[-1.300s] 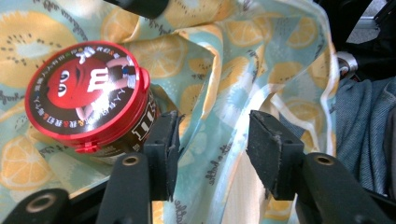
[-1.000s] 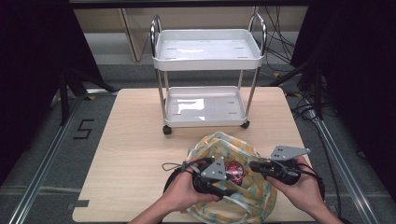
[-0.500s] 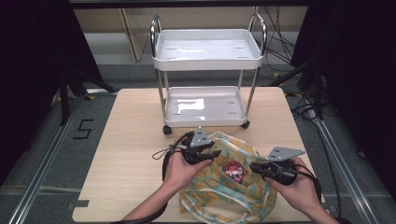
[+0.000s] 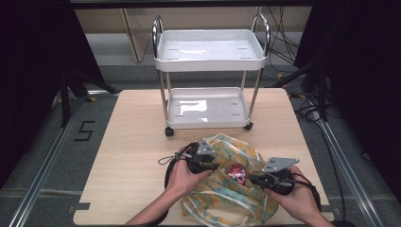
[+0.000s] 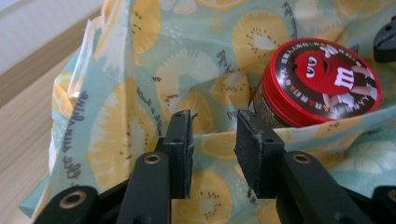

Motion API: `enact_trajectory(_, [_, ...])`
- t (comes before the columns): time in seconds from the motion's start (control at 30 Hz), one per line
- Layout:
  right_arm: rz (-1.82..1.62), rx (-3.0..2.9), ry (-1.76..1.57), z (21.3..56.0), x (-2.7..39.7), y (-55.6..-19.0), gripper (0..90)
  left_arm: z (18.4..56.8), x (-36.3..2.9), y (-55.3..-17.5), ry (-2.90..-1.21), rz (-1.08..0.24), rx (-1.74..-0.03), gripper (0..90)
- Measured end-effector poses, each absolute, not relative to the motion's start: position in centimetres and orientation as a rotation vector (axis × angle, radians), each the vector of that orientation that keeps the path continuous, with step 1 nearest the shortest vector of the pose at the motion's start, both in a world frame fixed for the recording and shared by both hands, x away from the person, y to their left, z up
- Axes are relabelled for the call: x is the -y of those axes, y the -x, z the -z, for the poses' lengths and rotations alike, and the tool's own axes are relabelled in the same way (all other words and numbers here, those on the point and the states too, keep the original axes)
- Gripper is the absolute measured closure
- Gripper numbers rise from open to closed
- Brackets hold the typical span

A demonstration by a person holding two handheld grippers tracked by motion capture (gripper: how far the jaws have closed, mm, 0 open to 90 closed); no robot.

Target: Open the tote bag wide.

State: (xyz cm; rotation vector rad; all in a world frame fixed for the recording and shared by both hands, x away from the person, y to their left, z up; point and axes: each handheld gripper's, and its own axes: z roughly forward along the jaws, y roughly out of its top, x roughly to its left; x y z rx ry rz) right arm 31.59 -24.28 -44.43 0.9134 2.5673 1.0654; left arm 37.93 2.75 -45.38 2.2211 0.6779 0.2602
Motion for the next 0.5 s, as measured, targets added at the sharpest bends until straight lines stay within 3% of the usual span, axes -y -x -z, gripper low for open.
enact_trajectory(0.5, [-1.036,-2.653,-0.857,45.1,23.1,-31.2,90.0,45.6,-3.9,-37.6,-2.220,-0.255,-0.709,65.3])
